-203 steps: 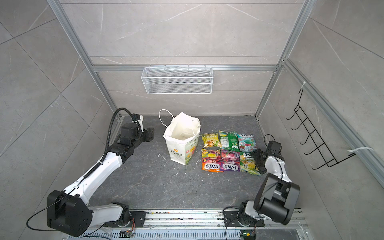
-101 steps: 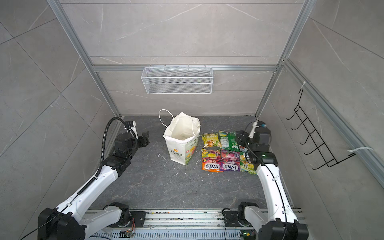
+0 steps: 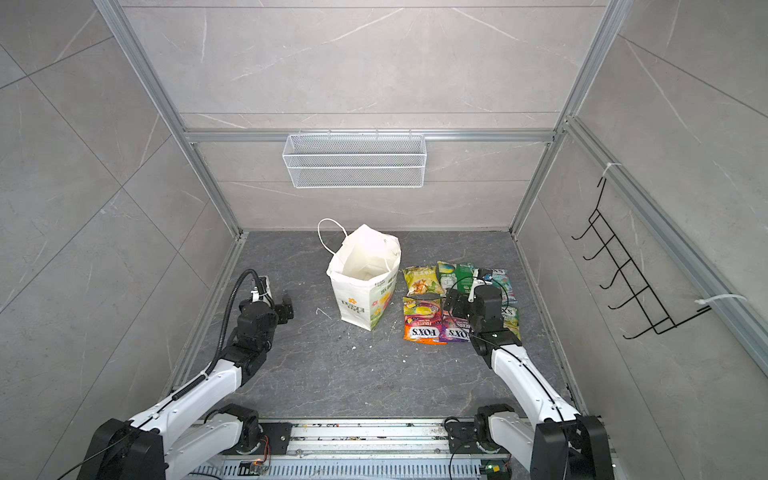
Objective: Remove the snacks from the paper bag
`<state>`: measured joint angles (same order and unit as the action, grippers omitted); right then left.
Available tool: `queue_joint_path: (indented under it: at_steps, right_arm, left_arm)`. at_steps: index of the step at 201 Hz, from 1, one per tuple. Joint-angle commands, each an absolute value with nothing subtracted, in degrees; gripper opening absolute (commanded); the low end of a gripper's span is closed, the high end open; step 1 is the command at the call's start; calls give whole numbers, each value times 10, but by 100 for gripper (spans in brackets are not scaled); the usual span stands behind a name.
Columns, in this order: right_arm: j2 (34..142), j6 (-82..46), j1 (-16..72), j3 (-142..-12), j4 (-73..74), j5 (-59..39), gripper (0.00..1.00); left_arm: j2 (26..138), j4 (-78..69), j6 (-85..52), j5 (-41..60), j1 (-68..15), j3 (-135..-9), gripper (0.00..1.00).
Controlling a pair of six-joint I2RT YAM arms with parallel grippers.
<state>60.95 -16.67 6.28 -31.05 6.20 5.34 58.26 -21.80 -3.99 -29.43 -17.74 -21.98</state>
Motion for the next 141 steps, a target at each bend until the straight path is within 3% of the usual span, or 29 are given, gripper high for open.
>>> queue_joint_path:
  at_steps: [1,21,99,141]
  right_arm:
    - [611,-163,74,-298,98,163,99]
    - [623,-141,77,-273,149,196,99]
    - [693,-65,83,-215,380,174,99]
    - [699,-81,83,-262,256,194,100]
  left_arm:
    - [606,-286,-13,-351,-176,-215,92]
    - [638,-308,-5,-371,-173,-206,94]
    - [759,-450,26,-326,-125,-181,94]
    - [805,-585,37,-273,-82,-139,95]
